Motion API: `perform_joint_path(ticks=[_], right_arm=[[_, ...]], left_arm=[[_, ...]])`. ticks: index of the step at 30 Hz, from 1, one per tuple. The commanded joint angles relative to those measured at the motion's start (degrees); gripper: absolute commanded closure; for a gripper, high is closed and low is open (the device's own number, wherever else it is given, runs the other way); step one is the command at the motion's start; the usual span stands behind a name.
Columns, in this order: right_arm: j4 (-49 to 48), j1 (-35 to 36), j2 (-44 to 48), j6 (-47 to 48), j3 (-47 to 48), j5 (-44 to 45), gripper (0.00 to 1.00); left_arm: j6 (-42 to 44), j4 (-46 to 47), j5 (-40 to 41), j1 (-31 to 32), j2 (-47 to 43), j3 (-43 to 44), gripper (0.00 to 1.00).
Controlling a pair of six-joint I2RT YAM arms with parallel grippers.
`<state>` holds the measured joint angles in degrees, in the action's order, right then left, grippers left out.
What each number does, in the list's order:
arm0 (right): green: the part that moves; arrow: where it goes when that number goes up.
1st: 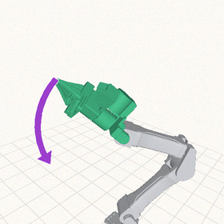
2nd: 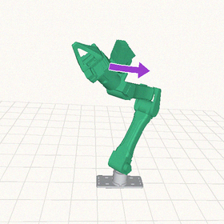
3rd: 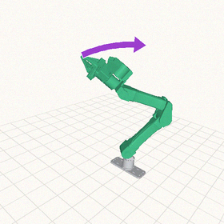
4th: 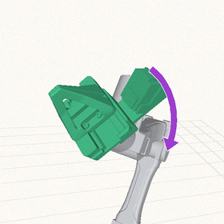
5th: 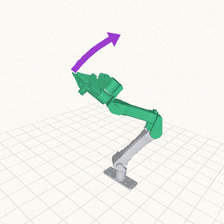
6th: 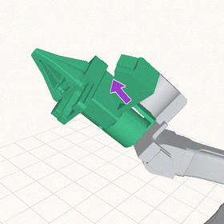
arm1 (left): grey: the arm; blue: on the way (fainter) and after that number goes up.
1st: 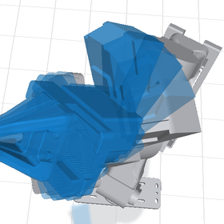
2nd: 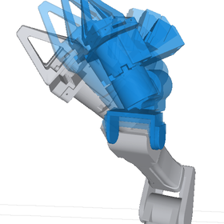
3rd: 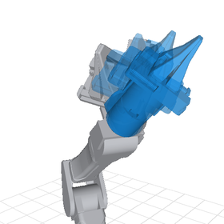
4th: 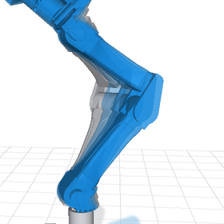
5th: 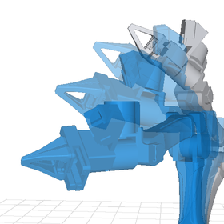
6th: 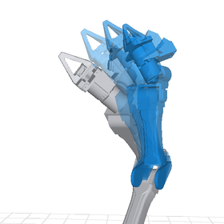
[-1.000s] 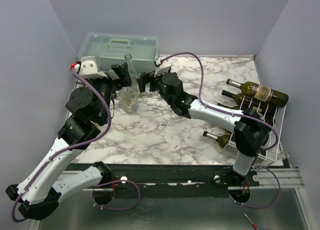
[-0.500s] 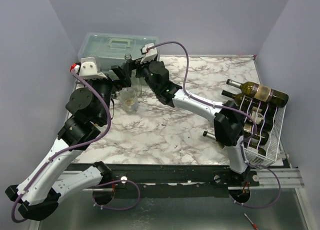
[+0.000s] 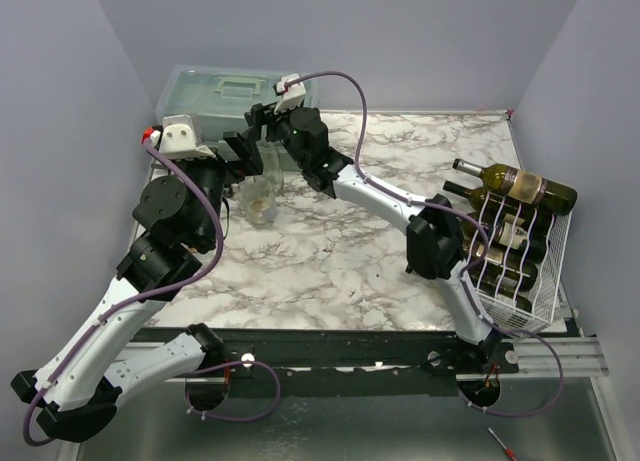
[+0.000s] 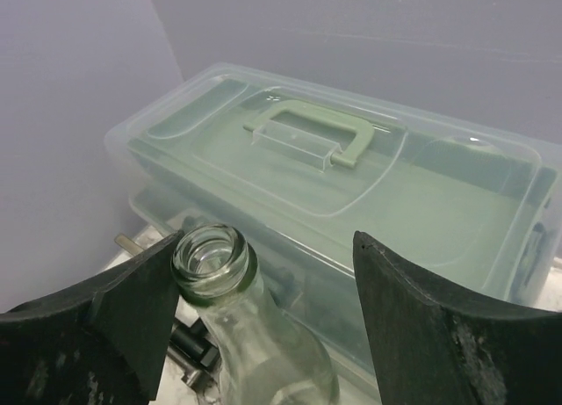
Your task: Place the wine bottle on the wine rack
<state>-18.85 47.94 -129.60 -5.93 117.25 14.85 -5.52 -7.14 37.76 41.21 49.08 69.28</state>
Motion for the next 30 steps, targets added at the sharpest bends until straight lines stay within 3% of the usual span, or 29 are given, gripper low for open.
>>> perform_joint_path(ticks=[1, 7, 20, 22, 28, 30], right_arm=[[1.8, -0.5, -3.7, 0.9, 4.5, -2.9, 0.24], [2.2, -0.5, -6.8, 2.7, 7.4, -3.1, 0.29], [3.4, -0.5, -9.6, 7.6, 7.9, -3.5, 0.51], [2.3, -0.5, -9.3, 8.2, 6.6, -3.3, 0.57], [1.5, -0.4, -8.5, 7.2, 5.9, -4.6, 0.99], [1.0, -0.4, -7.0, 7.2, 4.3, -2.7, 0.99]], left_arm=[[0.0, 1.2, 0.3, -0.3, -0.1, -0.4, 0.01], [0.1, 1.3, 0.4, -0.3, -0.2, -0.5, 0.01], [-1.1, 1.6, -0.8, -0.2, 0.2, -1.0, 0.01], [-1.1, 1.6, -0.8, -0.2, 0.5, -1.0, 0.01], [-0.6, 1.7, -0.1, -0.2, 0.6, -1.1, 0.01], [-0.5, 1.7, -0.1, -0.2, 0.9, -1.2, 0.01]])
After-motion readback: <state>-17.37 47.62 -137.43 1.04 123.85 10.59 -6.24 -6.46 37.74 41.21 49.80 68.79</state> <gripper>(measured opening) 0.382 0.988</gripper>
